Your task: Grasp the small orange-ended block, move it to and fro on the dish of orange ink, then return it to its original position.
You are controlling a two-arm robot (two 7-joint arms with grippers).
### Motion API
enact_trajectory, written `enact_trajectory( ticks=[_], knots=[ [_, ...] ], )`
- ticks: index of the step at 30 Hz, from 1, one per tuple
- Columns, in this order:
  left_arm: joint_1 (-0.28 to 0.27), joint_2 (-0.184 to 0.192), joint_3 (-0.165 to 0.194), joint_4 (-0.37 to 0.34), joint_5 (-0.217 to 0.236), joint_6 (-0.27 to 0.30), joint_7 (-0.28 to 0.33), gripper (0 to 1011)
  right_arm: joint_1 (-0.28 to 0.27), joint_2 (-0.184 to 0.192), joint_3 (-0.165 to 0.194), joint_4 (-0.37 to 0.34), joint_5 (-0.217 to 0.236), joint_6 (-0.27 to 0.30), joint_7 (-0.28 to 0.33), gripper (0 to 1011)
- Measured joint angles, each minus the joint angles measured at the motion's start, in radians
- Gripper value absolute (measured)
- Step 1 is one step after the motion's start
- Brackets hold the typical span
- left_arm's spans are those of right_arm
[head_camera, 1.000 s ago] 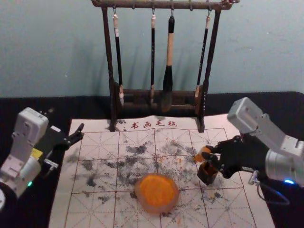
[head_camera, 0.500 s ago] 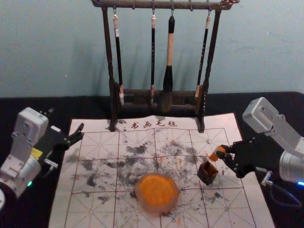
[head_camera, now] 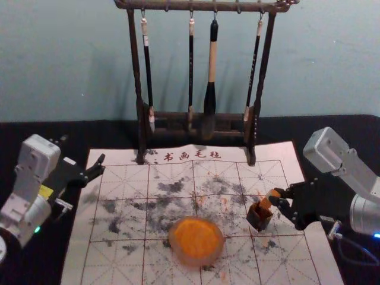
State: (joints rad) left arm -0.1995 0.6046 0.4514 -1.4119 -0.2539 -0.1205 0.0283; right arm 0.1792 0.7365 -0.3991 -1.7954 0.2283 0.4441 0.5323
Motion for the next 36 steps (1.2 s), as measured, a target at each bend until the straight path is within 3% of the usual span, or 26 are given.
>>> enact_trajectory(
  ticks=[9, 36],
  knots=[
    [0.000, 0.000, 0.000, 0.000, 0.000, 0.000, 0.000, 1001, -0.001, -0.001, -0.015, 0.003, -0.003, 0.004, 0.006, 85],
    [0.000, 0.000, 0.000, 0.000, 0.000, 0.000, 0.000, 1001, 0.059, -0.041, -0.069, 0.100, -0.011, 0.033, 0.031, 85]
  ],
)
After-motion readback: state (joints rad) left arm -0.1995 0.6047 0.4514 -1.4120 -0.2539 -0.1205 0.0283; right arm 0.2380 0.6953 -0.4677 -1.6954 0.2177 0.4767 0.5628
